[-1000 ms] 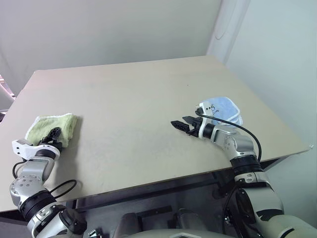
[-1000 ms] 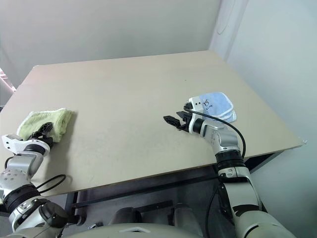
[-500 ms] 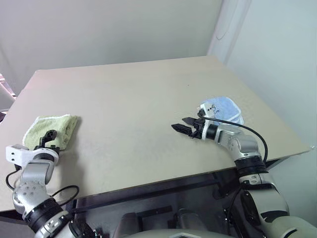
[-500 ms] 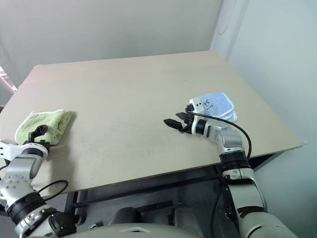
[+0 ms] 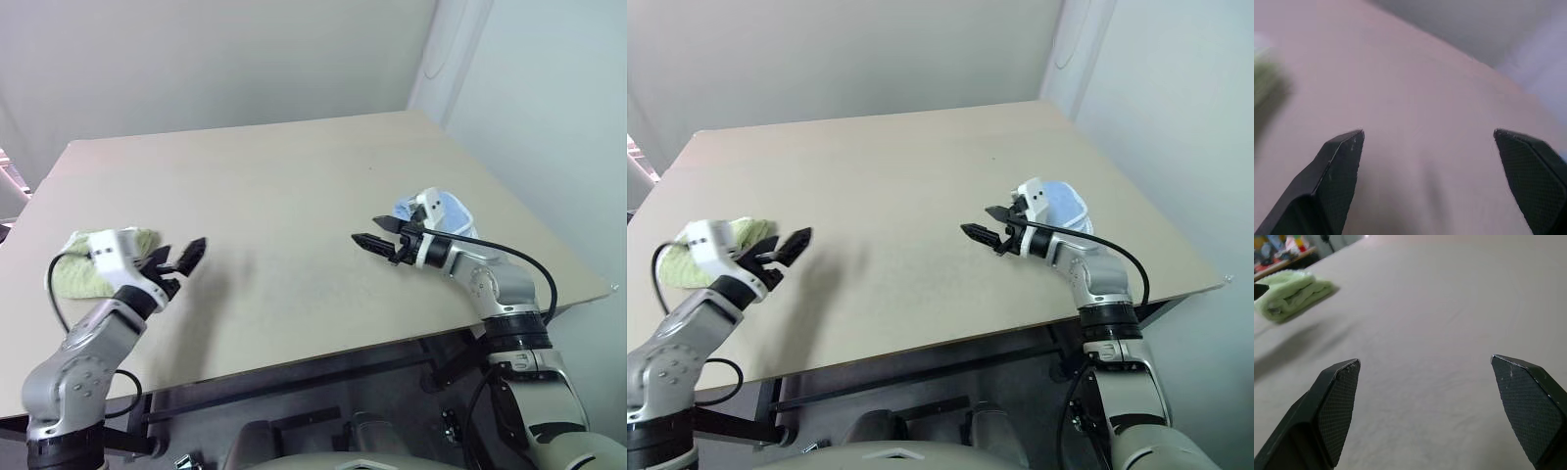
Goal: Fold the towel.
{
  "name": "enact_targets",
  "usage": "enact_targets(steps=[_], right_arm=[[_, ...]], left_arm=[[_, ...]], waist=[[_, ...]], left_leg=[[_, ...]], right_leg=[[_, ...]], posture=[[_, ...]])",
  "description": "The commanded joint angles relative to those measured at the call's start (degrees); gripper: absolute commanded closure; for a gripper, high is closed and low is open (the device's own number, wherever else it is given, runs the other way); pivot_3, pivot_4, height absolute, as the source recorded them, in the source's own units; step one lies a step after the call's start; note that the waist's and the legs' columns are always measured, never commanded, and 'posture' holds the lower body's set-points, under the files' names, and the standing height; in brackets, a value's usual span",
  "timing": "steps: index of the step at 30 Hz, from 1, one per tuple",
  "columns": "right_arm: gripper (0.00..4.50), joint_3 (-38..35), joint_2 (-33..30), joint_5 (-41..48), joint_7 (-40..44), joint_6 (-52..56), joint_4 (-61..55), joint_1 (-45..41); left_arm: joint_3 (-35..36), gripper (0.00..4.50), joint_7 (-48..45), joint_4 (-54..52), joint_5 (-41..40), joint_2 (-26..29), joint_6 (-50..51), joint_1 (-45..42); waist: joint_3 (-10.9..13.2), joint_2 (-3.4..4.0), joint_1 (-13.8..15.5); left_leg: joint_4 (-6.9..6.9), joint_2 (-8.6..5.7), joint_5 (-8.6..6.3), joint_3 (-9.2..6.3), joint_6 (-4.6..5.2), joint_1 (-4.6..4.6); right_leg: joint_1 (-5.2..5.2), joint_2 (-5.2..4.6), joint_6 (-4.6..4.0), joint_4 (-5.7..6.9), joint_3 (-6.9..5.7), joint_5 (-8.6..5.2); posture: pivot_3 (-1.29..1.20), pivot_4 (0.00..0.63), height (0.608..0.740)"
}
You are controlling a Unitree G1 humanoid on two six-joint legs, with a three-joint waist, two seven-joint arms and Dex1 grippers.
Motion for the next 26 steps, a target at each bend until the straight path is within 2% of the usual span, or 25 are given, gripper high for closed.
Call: enact_targets(steps=[1, 6, 8, 11, 15, 19, 26], right_arm=[[0.00, -1.05, -0.59, 1.79, 1.91, -2.53, -4.54, 0.80], [0.00, -3.24, -0.84, 4.31, 1.93, -2.43, -6.85, 1.99], [0.00, -3.29, -1.64, 4.51, 2.64, -2.46, -8.33, 3.03], [0.00, -2.94, -2.76, 5.41, 4.17, -1.84, -10.94, 4.62], [0.00, -1.79, -2.42, 5.75, 3.32, -0.83, -13.57, 5.25], [0.00, -1.10, 0.66, 8.67, 1.85, 2.70, -16.64, 5.96], [0.00, 0.13, -0.85, 9.93, 3.95, 5.10, -16.33, 5.79]], left_arm=[[-8.41, 0.03, -14.73, 3.38, 9.38, 3.24, -9.89, -1.82], [-14.37, 0.03, -30.30, 9.69, 14.65, 4.90, -18.99, -4.43], [-15.28, 0.03, -33.40, 13.01, 16.20, 4.50, -21.60, -6.13], [-16.02, 0.03, -36.16, 17.41, 18.67, 3.29, -25.83, -8.74], [-14.04, 0.03, -37.89, 17.82, 17.39, 3.19, -25.02, -10.09], [-9.71, 0.03, -39.10, 18.90, 15.28, 4.44, -24.30, -9.76], [-6.95, 0.03, -40.81, 16.56, 14.61, 5.75, -23.01, -5.74]], waist=[[0.00, 0.00, 0.03], [0.04, 0.06, 0.03], [0.04, 0.06, 0.06], [0.05, 0.06, 0.17], [0.05, 0.05, -0.01], [0.05, 0.05, -0.06], [0.05, 0.05, 0.11]], left_leg=[[-0.03, 0.00, 0.00, 0.01, 0.00, 0.00], [-0.07, 0.03, 0.00, 0.03, 0.02, -0.09], [-0.07, 0.04, 0.00, 0.02, 0.03, -0.09], [-0.04, 0.05, 0.01, 0.01, 0.04, -0.09], [0.01, 0.04, 0.00, 0.04, 0.05, -0.08], [-0.02, 0.13, 0.00, 0.03, 0.05, -0.06], [0.04, 0.10, 0.00, 0.09, 0.05, -0.03]], right_leg=[[-0.01, 0.00, 0.00, -0.01, 0.01, 0.00], [-0.14, 0.02, 0.01, -0.03, 0.05, 0.00], [-0.14, 0.03, 0.01, -0.01, 0.05, -0.01], [-0.12, 0.03, 0.02, 0.01, 0.05, 0.00], [-0.12, 0.02, 0.04, 0.02, 0.10, 0.00], [-0.15, 0.12, 0.05, 0.10, 0.12, 0.01], [-0.09, 0.03, 0.05, 0.11, 0.16, 0.00]], posture=[[0.00, 0.000, 0.740], [0.00, 0.000, 0.740], [0.00, 0.000, 0.740], [0.00, 0.000, 0.740], [0.00, 0.000, 0.740], [0.00, 0.000, 0.740], [0.00, 0.000, 0.740]])
